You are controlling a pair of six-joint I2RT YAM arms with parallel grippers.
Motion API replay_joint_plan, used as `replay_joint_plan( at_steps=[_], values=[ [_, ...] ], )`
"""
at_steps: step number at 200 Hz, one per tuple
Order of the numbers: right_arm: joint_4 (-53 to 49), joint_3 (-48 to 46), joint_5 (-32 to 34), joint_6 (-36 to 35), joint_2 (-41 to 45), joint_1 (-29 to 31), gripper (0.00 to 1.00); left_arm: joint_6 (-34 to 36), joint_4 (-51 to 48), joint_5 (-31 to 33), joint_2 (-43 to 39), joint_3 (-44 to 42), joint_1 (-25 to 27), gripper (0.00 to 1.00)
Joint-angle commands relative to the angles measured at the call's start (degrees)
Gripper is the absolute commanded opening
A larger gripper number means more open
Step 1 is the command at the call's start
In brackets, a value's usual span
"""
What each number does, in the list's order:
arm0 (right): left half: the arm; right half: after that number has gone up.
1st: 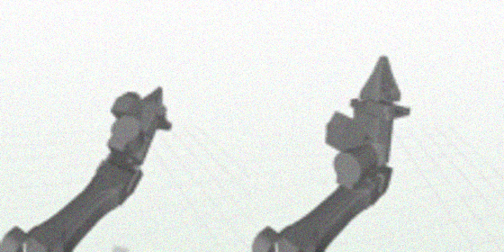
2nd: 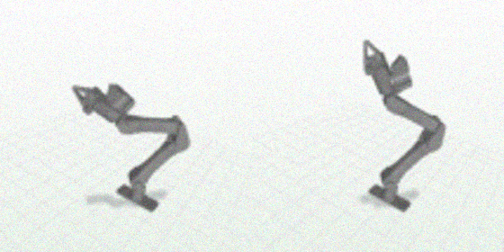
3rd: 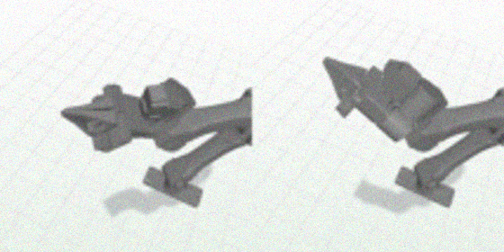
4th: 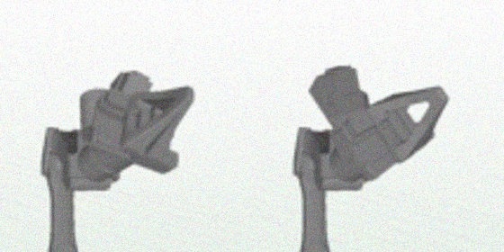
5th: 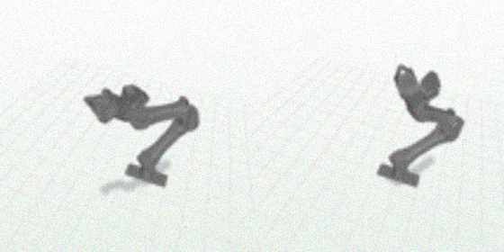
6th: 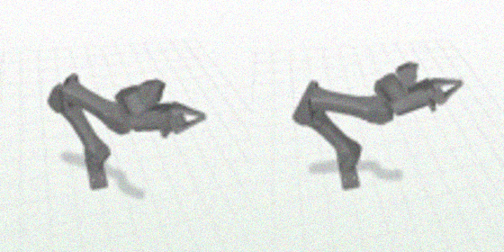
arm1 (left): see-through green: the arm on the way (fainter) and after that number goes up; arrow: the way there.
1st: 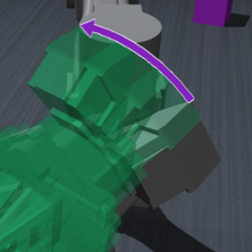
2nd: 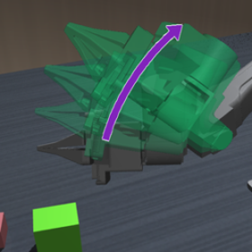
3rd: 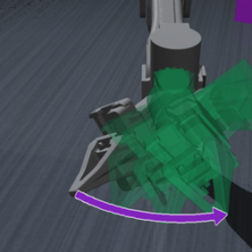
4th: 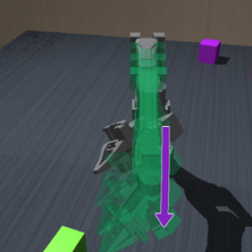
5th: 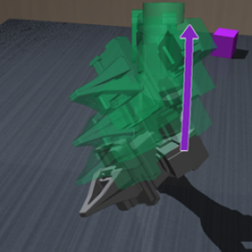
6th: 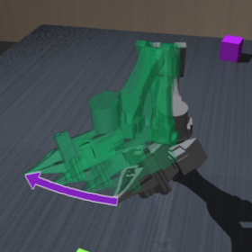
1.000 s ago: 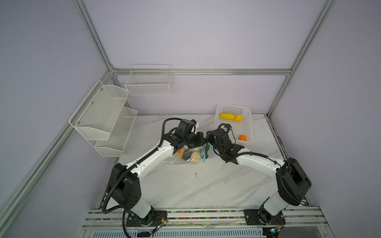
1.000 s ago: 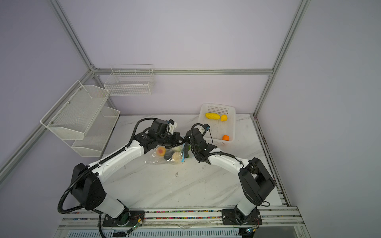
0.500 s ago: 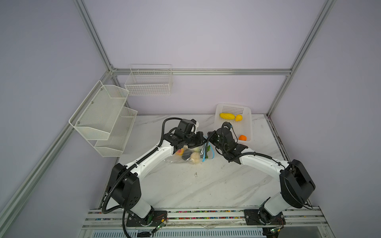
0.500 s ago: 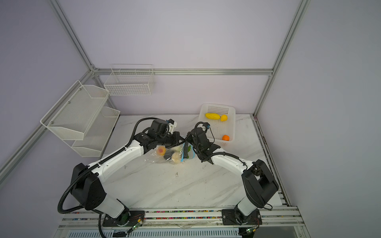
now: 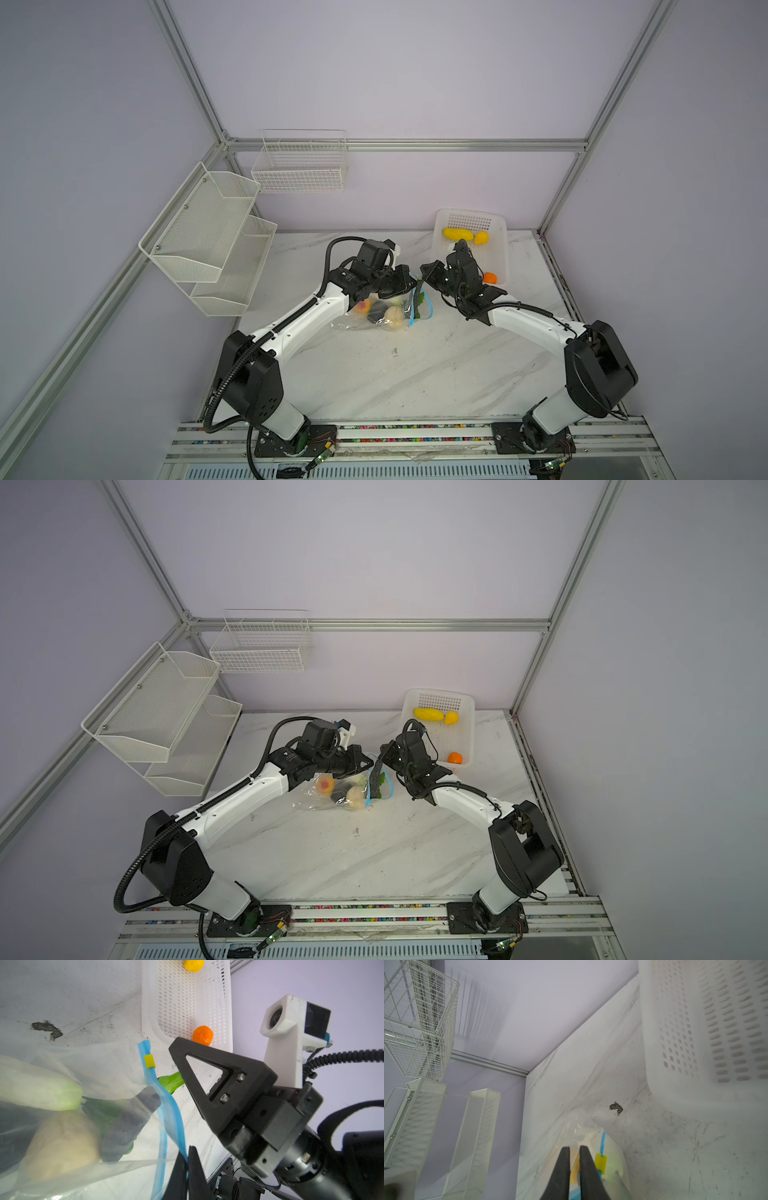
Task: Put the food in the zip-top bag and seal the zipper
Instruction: 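Lower the dark eggplant into the bag beside the left gripper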
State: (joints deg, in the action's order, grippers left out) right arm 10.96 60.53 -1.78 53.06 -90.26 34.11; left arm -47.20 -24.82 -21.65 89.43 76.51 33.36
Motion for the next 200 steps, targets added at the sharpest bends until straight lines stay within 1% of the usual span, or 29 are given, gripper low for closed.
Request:
replay_joint_plan(
  at_steps=[1,16,38,65,77,86,123,200],
  values=[
    [0.89,1.29,-1.92,0.00,2.26,-0.94,0.11,0.51,2.71,-0.08,-2.57,2.66,-0.41,0.00],
    [1.91,0.53,-1.76,0.81,2.86,-1.49,0.10,0.44,2.67,-0.10,-2.37,2.70,-0.41,0.00],
    [4.96,-0.80,-1.67,3.86,3.22,-1.68,0.08,0.35,2.67,-0.27,-1.97,2.91,-0.41,0.00],
    [8.82,-2.80,-1.27,9.13,3.20,-1.68,0.03,0.36,2.76,-0.37,-1.78,3.12,-0.41,0.00],
    [10.78,-4.41,-0.39,12.47,3.74,-1.56,0.03,0.31,2.76,-0.32,-1.80,3.12,-0.41,0.00],
    [11.71,-5.05,0.07,13.56,3.70,-1.17,0.03,0.27,2.78,-0.24,-1.80,2.95,-0.41,0.00],
    [10.90,-6.20,0.86,15.33,3.29,-0.01,0.03,0.09,2.93,-0.26,-1.89,2.71,-0.41,0.00],
    [12.04,-9.86,3.54,23.88,4.23,1.44,0.04,-0.26,3.46,-0.31,-2.27,2.43,-0.23,0.00]
  ],
)
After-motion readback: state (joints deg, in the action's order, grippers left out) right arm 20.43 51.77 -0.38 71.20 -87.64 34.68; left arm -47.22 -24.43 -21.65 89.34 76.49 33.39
